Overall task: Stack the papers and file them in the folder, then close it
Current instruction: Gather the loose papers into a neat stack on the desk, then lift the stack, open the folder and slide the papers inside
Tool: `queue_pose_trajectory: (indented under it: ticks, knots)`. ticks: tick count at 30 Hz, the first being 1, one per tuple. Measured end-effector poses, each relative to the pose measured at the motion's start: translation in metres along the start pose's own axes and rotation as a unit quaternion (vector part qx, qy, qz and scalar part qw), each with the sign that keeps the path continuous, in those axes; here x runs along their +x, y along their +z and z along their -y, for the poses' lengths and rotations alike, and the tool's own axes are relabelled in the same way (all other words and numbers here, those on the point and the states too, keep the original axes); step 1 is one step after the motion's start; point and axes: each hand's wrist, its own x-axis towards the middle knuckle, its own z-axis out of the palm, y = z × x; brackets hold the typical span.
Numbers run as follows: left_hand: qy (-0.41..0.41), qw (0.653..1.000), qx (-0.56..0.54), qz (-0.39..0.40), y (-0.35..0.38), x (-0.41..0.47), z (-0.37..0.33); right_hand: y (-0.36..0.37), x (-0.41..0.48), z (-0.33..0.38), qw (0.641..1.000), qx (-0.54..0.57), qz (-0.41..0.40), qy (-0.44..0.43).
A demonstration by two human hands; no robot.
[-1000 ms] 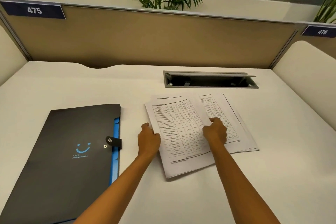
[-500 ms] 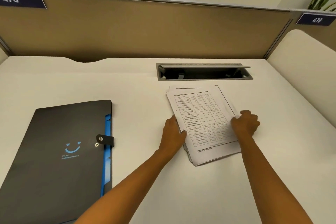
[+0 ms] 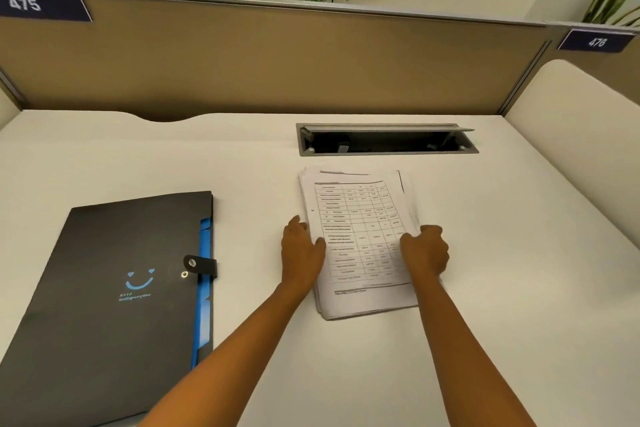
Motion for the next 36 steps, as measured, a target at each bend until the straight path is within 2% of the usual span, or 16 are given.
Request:
queue_pose_trajectory:
  ticks: [2, 5, 11, 14, 17, 21, 24, 27, 32, 36]
  knots:
    - [-0.029, 0.999, -0.01, -0.021, -0.01, 0.001, 0.006, 0.001, -0.01, -0.009, 0.998, 0.041, 0.039, -0.007]
    - [-0.054, 0.997, -0.024, -0.043, -0.025, -0.004, 0.014, 0.007, -0.029, -0.022, 0.992, 0.088, 0.071, -0.062]
    - [-0.08, 0.987, -0.116, -0.072, -0.049, -0.011, 0.018, 0.01, -0.067, -0.016, 0.967, 0.189, 0.066, -0.156]
    - [-0.036, 0.977, -0.182, -0.101, -0.065, -0.017, 0.004, 0.004, -0.077, -0.001, 0.95, 0.233, 0.058, -0.198]
    - [0.046, 0.966, -0.203, -0.151, -0.08, -0.021, -0.02, -0.006, -0.084, 0.021, 0.929, 0.273, 0.046, -0.248]
    - [0.107, 0.947, -0.226, -0.202, -0.093, -0.023, -0.048, -0.018, -0.092, 0.046, 0.901, 0.326, 0.061, -0.279]
    - [0.133, 0.936, -0.253, -0.206, -0.098, -0.027, -0.054, -0.021, -0.097, 0.05, 0.884, 0.36, 0.096, -0.283]
    - [0.154, 0.939, -0.246, -0.186, -0.099, -0.032, -0.052, -0.019, -0.102, 0.046, 0.874, 0.377, 0.119, -0.283]
    - [0.16, 0.939, -0.217, -0.214, -0.098, -0.034, -0.054, -0.021, -0.108, 0.049, 0.871, 0.387, 0.092, -0.288]
    - [0.171, 0.927, -0.245, -0.227, -0.104, -0.039, -0.059, -0.034, -0.106, 0.058, 0.858, 0.395, 0.101, -0.312]
